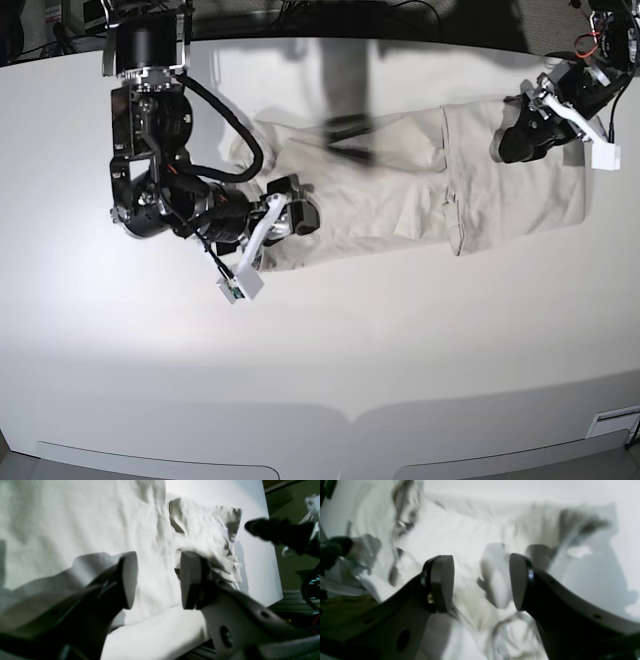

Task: Fold the T-shirt properly
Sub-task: 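Fold the shirt end held by the right gripper toward the middle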

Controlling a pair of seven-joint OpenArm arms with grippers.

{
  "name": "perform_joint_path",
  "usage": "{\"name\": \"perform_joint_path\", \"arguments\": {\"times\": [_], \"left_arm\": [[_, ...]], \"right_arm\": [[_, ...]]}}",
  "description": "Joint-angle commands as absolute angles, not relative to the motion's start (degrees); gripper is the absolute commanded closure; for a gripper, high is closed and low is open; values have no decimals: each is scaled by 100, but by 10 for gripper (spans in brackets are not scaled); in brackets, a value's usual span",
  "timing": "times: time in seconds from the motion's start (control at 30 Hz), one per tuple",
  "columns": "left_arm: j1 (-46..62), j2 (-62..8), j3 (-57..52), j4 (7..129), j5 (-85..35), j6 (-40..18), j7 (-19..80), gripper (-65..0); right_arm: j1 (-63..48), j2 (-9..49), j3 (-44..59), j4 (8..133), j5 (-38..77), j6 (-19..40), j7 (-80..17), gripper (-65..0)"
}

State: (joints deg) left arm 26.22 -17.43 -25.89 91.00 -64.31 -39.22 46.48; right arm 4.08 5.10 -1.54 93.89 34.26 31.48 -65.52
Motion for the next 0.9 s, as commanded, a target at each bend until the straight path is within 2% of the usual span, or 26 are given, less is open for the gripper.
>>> {"name": "perform_joint_path", "arguments": {"times": [0.0, 0.17, 0.33, 0.57, 0.87], "left_arm": [[2617, -1828, -2622, 9201, -6571, -4000, 4534, -275], [2617, -1828, -2622, 9201, -6576, -4000, 4534, -275], [2620, -1826, -2622, 9201, -6442, -4000, 4536, -275], [2620, -1826, -2622, 9201, -6449, -4000, 4534, -275], [2637, -1826, -2622, 9201, -6449, -4000, 4536, -275]], "right_arm": [[480, 585, -141, 9491, 3457, 3151, -6471, -352], [425, 895, -117, 9491, 3273, 3146, -6477, -352], [423, 952, 235, 9491, 3277, 3107, -6486, -430], [375, 1048, 482, 9378, 3420, 2515, -6504, -432], [381, 1031, 482, 8506, 3927, 2502, -6613, -432]]}}
